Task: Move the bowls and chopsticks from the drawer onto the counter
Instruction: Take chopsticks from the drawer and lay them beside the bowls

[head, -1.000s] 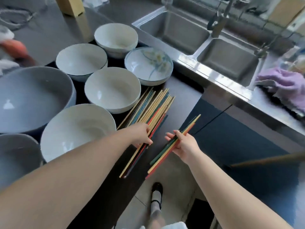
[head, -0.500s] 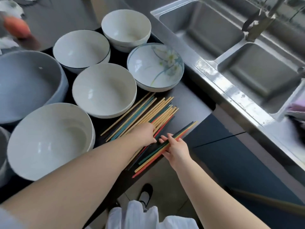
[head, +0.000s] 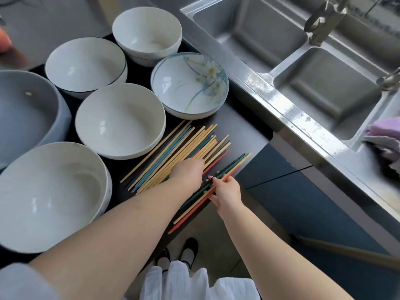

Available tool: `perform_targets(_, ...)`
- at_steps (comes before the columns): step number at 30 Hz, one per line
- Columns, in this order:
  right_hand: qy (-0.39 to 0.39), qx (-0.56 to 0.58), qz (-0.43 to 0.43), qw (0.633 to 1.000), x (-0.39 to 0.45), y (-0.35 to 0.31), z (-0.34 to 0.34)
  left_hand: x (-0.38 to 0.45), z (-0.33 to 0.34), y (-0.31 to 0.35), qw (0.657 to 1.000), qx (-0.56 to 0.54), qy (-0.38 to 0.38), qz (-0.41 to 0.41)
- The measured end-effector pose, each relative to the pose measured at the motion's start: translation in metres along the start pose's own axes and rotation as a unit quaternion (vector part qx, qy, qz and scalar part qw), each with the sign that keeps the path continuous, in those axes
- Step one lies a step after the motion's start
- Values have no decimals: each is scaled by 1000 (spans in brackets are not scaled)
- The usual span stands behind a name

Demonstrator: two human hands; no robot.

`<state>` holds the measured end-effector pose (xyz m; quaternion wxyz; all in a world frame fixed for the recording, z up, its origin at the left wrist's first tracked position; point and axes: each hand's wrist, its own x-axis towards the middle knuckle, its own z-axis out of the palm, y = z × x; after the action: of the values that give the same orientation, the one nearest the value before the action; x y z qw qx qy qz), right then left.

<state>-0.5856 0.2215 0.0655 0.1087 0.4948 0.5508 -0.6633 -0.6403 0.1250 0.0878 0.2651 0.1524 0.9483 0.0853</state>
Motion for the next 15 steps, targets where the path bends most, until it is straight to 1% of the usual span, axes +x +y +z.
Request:
perform_targets(10,17,-37,-21,999,-2,0,3,-8,6,-10,1000,-14,11,23)
perform_targets(15,12,-19,-28,999,-5,-1,4,-17,9,-18,998,-36,36,39)
